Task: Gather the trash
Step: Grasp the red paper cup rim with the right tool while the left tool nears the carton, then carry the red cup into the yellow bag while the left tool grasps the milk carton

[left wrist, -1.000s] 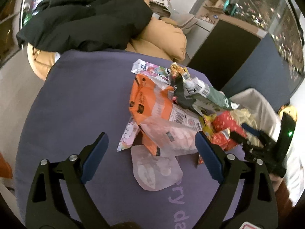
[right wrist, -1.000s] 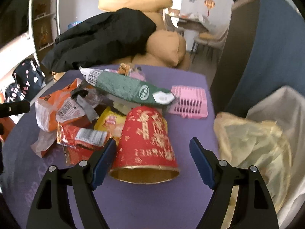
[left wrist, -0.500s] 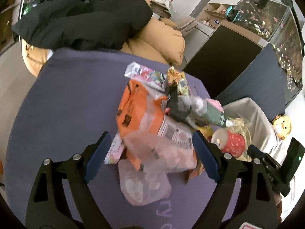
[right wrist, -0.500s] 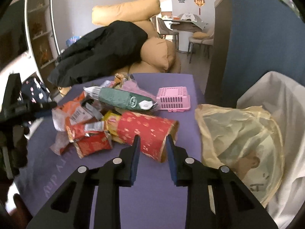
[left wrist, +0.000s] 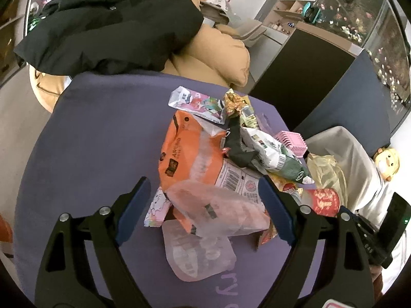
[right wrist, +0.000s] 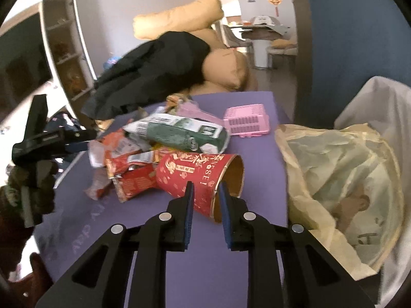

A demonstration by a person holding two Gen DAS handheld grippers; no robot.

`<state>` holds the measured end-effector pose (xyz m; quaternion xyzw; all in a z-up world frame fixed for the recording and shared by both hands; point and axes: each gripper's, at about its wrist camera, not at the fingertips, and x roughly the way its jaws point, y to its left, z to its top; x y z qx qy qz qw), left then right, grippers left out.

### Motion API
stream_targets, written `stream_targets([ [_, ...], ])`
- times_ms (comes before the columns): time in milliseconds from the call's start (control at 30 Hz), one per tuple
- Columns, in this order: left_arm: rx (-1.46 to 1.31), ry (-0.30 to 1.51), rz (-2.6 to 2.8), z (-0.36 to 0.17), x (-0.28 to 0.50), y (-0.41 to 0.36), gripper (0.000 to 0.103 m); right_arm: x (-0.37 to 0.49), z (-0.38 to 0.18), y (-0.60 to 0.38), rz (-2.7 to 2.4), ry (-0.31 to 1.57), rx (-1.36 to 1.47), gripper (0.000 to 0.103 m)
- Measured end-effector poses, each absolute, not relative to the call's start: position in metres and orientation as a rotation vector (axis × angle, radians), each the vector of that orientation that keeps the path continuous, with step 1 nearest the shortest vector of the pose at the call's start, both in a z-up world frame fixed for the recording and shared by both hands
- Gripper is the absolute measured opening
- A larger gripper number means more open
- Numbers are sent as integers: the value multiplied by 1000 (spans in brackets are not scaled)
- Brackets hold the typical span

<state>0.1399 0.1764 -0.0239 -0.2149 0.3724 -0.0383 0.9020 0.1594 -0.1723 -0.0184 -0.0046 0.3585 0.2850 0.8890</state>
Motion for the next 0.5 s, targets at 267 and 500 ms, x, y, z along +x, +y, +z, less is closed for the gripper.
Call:
stream_targets([
  [267, -390, 757, -98, -18, 139, 163, 81, 180, -31, -146, 670, 805, -33, 32],
  [500, -392, 755, -93, -19, 132, 165, 81, 189, -22, -136, 704, 810, 53, 16],
])
